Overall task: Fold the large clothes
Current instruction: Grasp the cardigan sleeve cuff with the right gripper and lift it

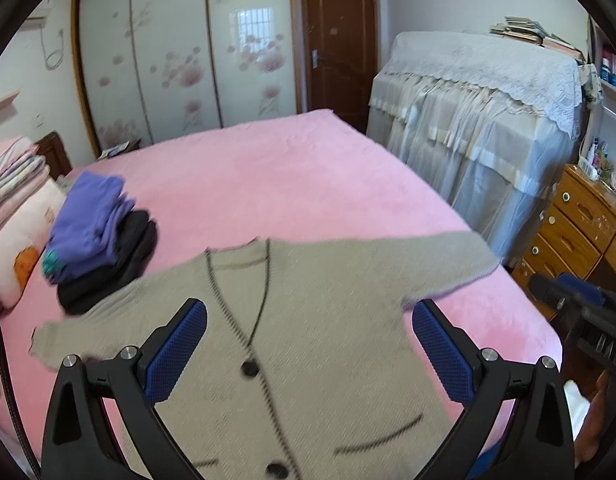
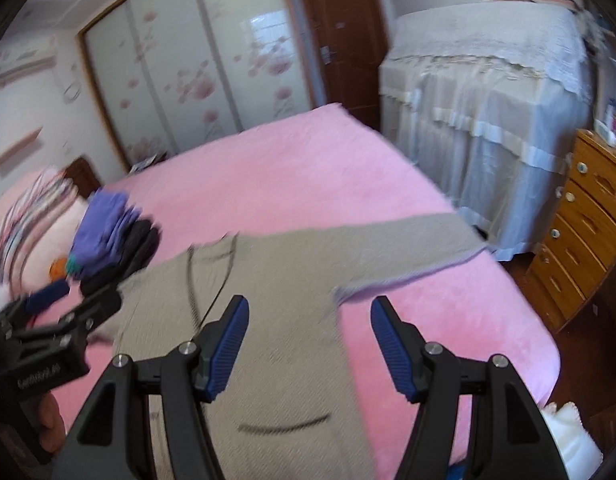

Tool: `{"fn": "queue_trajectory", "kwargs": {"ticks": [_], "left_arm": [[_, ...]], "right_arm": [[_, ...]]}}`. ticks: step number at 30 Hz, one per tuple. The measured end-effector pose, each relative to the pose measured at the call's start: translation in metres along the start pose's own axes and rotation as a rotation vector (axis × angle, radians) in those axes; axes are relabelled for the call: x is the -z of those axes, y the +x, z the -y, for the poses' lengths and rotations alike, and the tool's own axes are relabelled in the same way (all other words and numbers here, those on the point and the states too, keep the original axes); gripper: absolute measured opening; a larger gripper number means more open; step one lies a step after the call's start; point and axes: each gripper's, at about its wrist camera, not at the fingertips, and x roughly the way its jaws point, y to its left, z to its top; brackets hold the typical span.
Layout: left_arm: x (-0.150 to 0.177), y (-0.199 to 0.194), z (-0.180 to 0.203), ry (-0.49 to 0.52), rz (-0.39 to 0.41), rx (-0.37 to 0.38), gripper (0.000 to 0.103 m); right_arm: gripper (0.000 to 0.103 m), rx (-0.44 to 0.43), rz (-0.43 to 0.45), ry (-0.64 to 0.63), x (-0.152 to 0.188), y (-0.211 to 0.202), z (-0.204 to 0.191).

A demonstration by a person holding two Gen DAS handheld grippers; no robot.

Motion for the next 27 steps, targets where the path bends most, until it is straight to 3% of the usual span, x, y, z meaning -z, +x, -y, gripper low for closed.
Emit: {"fn": "queue_trajectory", "kwargs": {"ticks": [6,12,17,27], "left_arm": [[-0.034,0.059,0.042,0.025,0.059,-0.005,0.102],[-0.053,0.136,0.083,0.023,0.052,0.025,0.102],[-0.055,0.200,0.118,0.055,0.036,-0.018,0.102],[-0.030,0.304,0.173,0.028,-0.095,0.020,0.102]], "right_arm": [[0.065,0.089,0.024,0.105,-0.040,0.036,0.071],[0.064,0.116,0.013,0.214,-0.067,0.093,0.151],[0.063,0.127,-0.036,0.291,-0.065,0.151,0.190],[0.052,0.128,-0.208,0.491,-0.040,0.252,0.254]]}}
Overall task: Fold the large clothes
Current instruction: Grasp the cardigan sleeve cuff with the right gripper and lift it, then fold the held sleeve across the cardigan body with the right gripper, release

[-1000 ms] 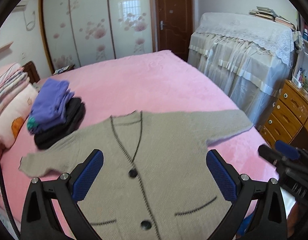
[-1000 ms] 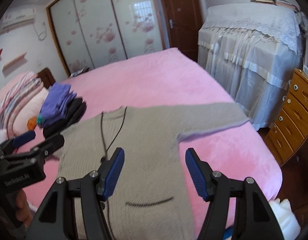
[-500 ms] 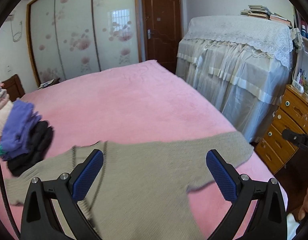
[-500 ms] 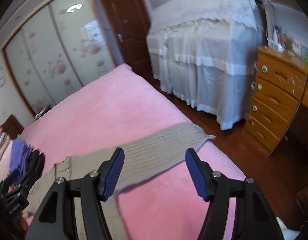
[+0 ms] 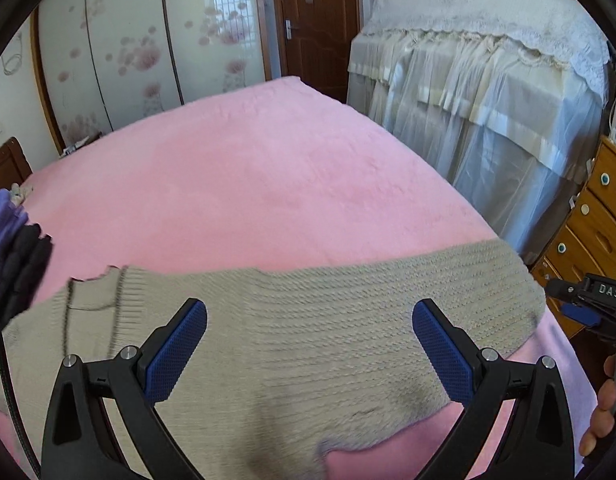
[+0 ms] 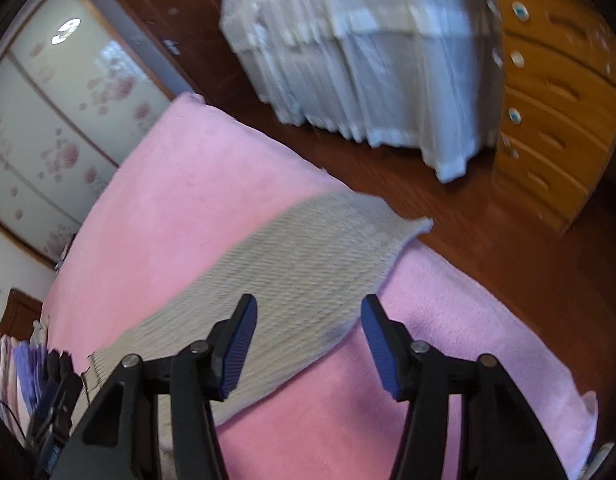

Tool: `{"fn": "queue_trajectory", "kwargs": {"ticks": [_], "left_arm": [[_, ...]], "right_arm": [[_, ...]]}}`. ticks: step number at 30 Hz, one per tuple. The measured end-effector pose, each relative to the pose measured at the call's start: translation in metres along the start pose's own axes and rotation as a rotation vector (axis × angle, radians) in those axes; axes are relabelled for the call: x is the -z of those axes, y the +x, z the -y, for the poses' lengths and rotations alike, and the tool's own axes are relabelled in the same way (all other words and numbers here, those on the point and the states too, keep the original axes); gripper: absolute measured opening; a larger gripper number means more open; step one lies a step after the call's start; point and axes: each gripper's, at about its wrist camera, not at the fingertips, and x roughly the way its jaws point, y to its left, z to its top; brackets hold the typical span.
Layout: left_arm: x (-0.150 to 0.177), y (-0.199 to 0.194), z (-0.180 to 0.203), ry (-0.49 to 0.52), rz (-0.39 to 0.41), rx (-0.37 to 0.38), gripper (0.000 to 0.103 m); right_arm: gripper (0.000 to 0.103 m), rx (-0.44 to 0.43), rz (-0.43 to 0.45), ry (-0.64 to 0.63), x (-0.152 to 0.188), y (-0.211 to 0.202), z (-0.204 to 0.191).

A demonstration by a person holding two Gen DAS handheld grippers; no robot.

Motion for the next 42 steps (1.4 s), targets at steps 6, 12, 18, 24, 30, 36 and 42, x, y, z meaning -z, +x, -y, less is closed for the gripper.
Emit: {"fn": "queue_trajectory", "kwargs": {"ticks": [6,12,18,24,30,36,42], "left_arm": [[0.012,0.017,0.011,0.005,-0.001,0.019,0.102],[0.016,0.011,-0.002,0.004,0.003,0.040,0.102],[0.011,-0.009,-0.055,-0.041,-0.019,0.040,0.102],[0.014,-0.046,-0.148,-0.125,0.010,-0.007,0.102],[0.048,-0.064,-0.247,-0.266,-0.022,-0.045,0.102],[0.101,-0.040,-0.298,-0.340,-0.173,-0.021,0.102],[0.121,-0.026,-0.289,-0.304,-0.240,0.071,0.102]], "right_arm": [[0.050,-0.001,-0.072,0.118,-0.002,0.041,0.025],[0.015,-0.005,-0.036,0.150,-0.002,0.056,0.026],[0.010,-0.078,0.169,-0.062,0.002,0.001,-0.028],[0.010,-0.283,0.241,-0.482,0.051,-0.064,-0.166],[0.010,-0.375,0.137,-0.750,0.140,-0.042,-0.267],[0.015,-0.262,-0.079,-0.878,0.234,0.034,-0.293],[0.032,-0.230,-0.123,-0.900,0.268,0.034,-0.275]]}}
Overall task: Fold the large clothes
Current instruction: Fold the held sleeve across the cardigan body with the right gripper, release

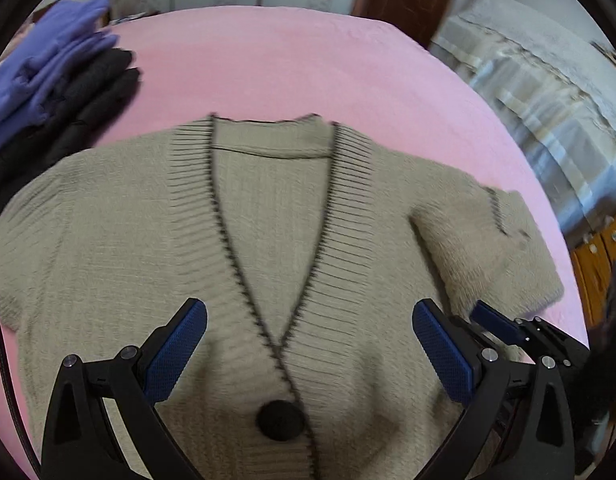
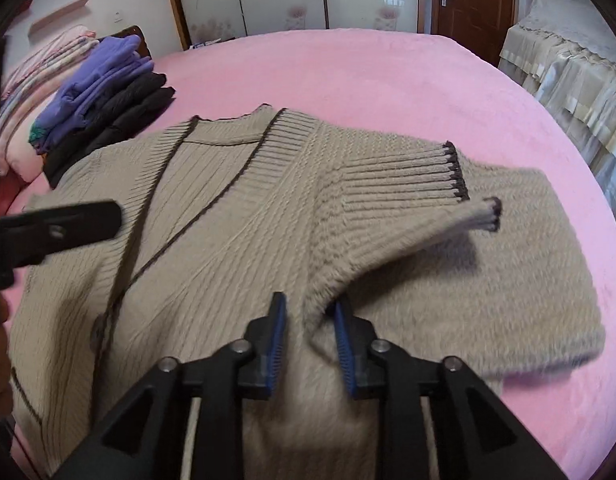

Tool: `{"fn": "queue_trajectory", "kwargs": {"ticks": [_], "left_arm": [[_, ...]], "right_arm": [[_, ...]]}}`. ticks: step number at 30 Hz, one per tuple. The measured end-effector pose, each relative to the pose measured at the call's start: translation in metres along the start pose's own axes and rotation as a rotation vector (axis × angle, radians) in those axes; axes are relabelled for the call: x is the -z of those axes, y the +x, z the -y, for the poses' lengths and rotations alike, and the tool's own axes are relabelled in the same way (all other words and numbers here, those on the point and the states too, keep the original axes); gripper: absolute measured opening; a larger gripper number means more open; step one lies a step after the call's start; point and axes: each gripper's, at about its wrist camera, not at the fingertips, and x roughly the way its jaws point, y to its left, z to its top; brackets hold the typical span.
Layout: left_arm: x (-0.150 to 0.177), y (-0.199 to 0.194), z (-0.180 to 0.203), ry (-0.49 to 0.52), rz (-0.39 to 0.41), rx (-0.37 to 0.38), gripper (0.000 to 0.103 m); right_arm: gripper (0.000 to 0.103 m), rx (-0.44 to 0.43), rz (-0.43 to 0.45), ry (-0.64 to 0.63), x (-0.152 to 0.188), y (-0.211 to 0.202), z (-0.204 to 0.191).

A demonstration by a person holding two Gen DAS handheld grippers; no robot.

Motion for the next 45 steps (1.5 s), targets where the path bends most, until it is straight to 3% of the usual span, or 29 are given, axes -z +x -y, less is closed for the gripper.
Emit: {"fn": "queue_trajectory", "kwargs": {"ticks": [4,9,12,18,21,23,24,26,31,35,41,42,45], "left_arm": [[-0.001,0.006,0.032,0.048,-0.024,0.081,0.102],[-0.002,0.015,0.081,0.128,-0.031,0.113,0.102],[-0.003,0.026,0.115,0.209,-0.024,0.053,0.102],[-0.010,0.050,0.170,0.337,0.008,-0.150,0.101],[-0.017,0.065,0.186,0.359,-0.020,-0.206,0.074],[-0.021,0.076,0.191,0.364,-0.072,-0.187,0.021],[-0.024,0.079,0.194,0.366,-0.092,-0.189,0.014],[-0.032,0.070,0.191,0.350,-0.063,-0.169,0.009],[-0.066,0.027,0.172,0.292,0.057,-0.107,0.007],[-0.093,-0.019,0.145,0.239,0.153,-0.052,0.006],[-0.120,-0.079,0.070,0.117,0.313,-0.020,0.006],[-0.120,-0.083,0.055,0.102,0.333,-0.025,0.006],[-0.109,-0.076,0.000,0.044,0.336,-0.040,0.006]], "right_arm": [[0.033,-0.046,0.063,0.088,0.016,-0.044,0.020],[0.033,0.010,0.153,0.209,0.031,-0.079,0.040],[0.033,0.050,0.184,0.304,0.040,-0.091,0.059],[0.033,0.100,0.176,0.403,0.051,-0.093,0.086],[0.033,0.083,0.163,0.447,0.062,-0.090,0.100],[0.033,0.096,0.143,0.453,0.065,-0.085,0.106],[0.033,0.097,0.136,0.455,0.068,-0.083,0.109],[0.033,0.089,0.109,0.475,0.073,-0.073,0.120],[0.033,0.019,0.053,0.514,0.069,-0.045,0.139],[0.033,-0.011,0.059,0.521,0.053,-0.029,0.141],[0.028,0.087,0.073,0.485,0.029,-0.007,0.130],[0.022,0.117,0.084,0.448,0.026,-0.008,0.123],[0.021,0.165,0.098,0.372,0.025,-0.011,0.109]]}}
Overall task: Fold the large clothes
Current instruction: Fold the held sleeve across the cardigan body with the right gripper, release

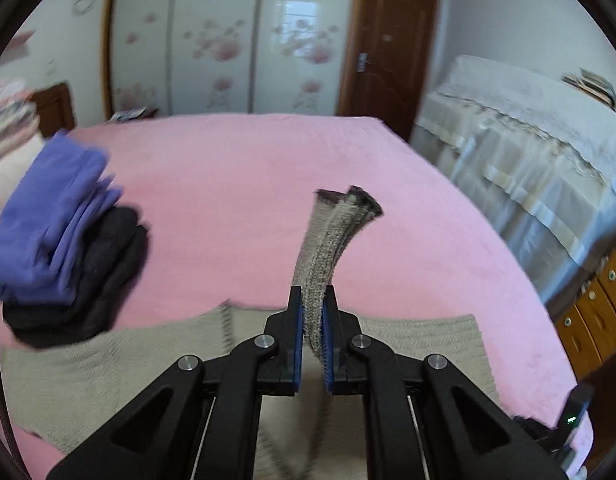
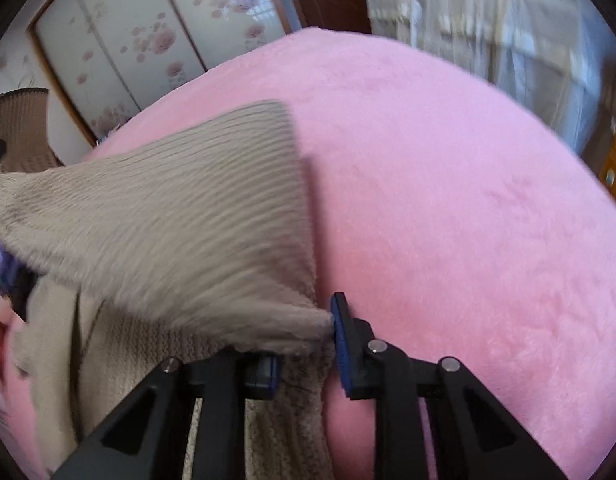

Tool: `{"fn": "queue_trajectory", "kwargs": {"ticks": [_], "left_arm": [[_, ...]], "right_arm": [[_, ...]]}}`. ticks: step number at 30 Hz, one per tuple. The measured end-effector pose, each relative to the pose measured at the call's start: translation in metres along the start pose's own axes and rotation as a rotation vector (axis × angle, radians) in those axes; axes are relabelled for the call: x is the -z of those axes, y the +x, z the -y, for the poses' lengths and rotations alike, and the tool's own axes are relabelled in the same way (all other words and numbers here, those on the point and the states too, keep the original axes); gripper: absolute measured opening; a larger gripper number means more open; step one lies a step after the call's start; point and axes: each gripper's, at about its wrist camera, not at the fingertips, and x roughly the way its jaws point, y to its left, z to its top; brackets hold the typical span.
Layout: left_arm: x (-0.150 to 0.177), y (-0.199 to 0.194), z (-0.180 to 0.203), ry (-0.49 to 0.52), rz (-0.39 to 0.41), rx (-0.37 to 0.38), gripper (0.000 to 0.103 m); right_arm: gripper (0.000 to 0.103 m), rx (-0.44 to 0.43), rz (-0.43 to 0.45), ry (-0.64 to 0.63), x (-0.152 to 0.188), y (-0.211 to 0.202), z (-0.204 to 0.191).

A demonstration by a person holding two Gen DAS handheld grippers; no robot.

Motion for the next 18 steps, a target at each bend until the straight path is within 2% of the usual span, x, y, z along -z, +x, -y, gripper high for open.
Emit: {"fn": "queue_trajectory", "kwargs": {"ticks": [2,4,7,11,14,18], "left_arm": [[0.023,0.018,-0.033,-0.044,-0.062,-0.019,0.006],[0.056,0.046,-0.063,-0.103,-0.157,-0.040,0.006],[0.100,0.075,-0.092,-0.193,-0.246,-0.048,0.007],[0.127,0.086,-0.112,-0.313,-0.255,-0.004,0.013],[0.128,0.088,-0.125,-0.386,-0.255,0.062,0.015],[0.122,0.087,-0.137,-0.419,-0.255,0.095,0.014]], "right_arm": [[0.022,0.038,0.006,-0.061,0.005,0.001,-0.011],[0.023,0.084,0.000,-0.121,0.009,0.004,-0.022],[0.023,0.145,-0.004,-0.204,0.015,0.004,-0.039],[0.024,0.212,-0.012,-0.285,0.021,0.001,-0.048],[0.025,0.245,-0.022,-0.320,0.023,0.002,-0.049],[0.025,0.283,-0.012,-0.342,0.028,-0.002,-0.055]]}}
